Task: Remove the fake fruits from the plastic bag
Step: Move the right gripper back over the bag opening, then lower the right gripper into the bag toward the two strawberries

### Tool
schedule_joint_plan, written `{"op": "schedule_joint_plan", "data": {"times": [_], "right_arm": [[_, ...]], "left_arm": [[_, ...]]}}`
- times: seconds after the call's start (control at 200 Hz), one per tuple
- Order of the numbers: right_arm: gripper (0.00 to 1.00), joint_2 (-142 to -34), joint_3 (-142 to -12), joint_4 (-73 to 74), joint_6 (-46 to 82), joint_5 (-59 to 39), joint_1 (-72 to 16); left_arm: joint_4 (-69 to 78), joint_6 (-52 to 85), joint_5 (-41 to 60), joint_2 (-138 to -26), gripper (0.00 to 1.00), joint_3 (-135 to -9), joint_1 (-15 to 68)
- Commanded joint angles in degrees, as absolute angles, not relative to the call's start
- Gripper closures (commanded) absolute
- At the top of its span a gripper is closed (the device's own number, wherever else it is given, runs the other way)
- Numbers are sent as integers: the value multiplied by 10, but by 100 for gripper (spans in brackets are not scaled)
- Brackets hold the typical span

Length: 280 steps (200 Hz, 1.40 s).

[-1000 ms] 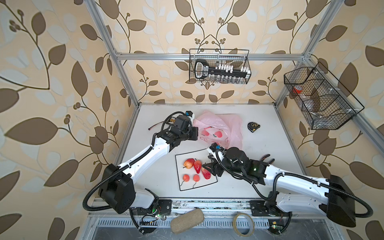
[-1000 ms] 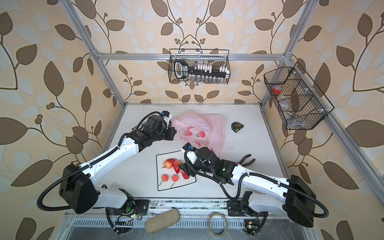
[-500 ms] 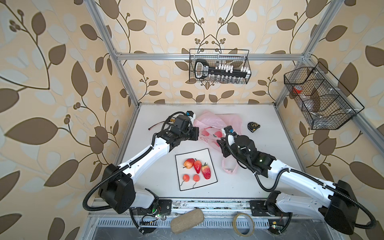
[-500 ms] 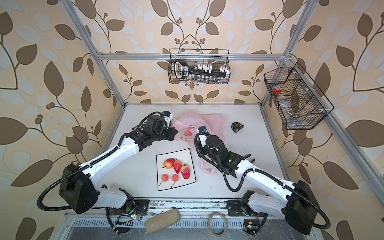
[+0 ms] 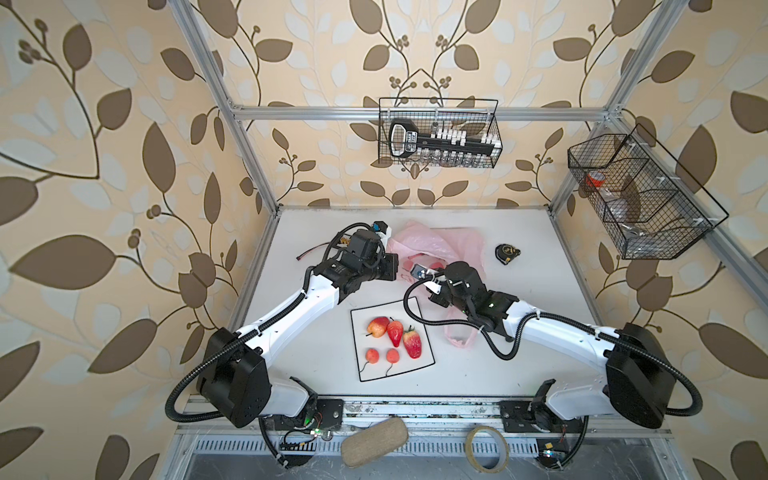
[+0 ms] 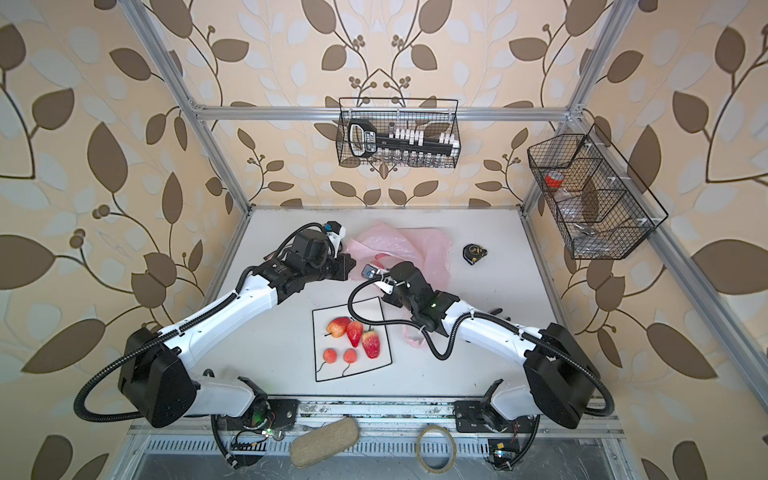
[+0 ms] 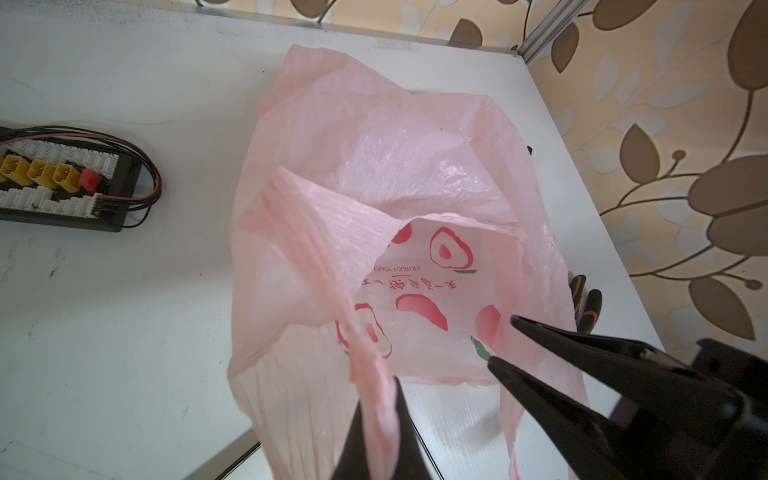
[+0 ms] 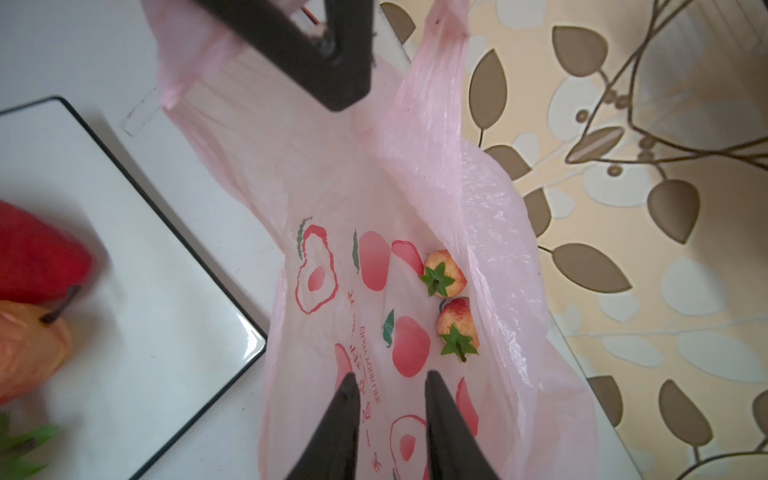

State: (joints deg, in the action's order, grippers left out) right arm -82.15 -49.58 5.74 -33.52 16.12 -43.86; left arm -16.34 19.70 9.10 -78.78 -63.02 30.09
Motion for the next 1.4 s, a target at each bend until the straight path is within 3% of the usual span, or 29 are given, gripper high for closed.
{"op": "schedule_joint_plan", "data": {"times": [0.0,0.43,0.605,0.95,1.19,1.395], "right_arm": [[73,-870,-497,105,-416,161,-425],[74,-1007,-555,123,-439,217,-365],[70,-1025,-576,56,-402,157,-346],[60,-1044,-637,-48,-262,157,-292],[52,-1051,-680,-136,-179,205,-290],[51,-1039,-643,-73,-279,264,-332]], "left_arm": [[-136,184,111,-762,100,-629,304],[-135,140,129,-740,100,-625,304],[-127,113,144,-741,100,-622,304],[-120,87,174,-743,100,-631,304],[-107,88,252,-744,100,-644,304],[-109,101,237,-757,100,-662,304]]}}
